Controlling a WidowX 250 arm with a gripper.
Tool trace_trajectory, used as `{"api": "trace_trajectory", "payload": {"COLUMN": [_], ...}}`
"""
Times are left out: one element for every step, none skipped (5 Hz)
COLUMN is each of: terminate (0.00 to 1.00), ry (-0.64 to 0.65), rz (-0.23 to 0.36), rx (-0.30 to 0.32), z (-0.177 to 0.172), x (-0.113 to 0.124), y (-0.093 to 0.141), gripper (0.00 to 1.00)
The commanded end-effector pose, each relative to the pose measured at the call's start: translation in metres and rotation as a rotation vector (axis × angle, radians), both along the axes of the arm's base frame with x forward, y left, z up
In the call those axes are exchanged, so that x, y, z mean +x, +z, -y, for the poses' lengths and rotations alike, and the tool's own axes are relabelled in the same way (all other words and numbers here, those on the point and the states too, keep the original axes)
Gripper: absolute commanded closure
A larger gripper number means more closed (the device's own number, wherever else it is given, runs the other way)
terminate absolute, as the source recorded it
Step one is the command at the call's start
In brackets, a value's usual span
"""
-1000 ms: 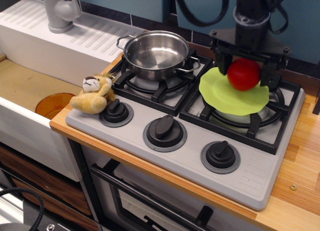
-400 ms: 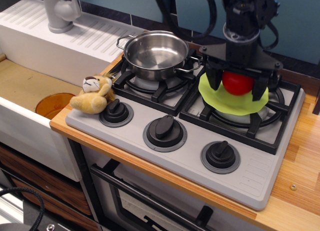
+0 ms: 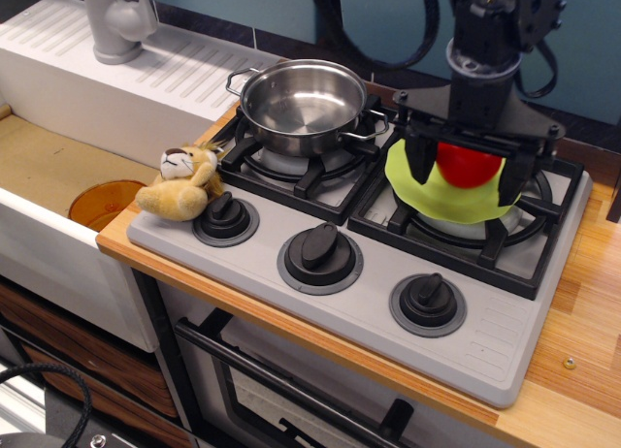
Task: Put apple on plate and stuffedlion in pot or pan on stove
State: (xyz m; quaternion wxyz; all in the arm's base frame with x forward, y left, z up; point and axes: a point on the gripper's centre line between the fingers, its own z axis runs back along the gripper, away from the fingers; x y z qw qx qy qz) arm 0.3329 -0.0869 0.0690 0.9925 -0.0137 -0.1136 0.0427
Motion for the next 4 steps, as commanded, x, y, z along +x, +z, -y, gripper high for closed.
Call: {"api": "trace_trajectory", "payload": {"terminate": [0.00, 0.00, 0.00, 0.00], "ry": [-0.009, -0.029, -0.029, -0.029], "rz": [0.055, 0.026, 0.026, 0.026], "rx": [-0.023, -0.004, -0.004, -0.004], "z": [0.003, 0.004, 0.004, 0.004], "x": [0.002, -0.012, -0.012, -0.012], "y": [0.044, 0.057, 0.057, 0.057], "gripper": [0.00, 0.00, 0.00, 0.00]}}
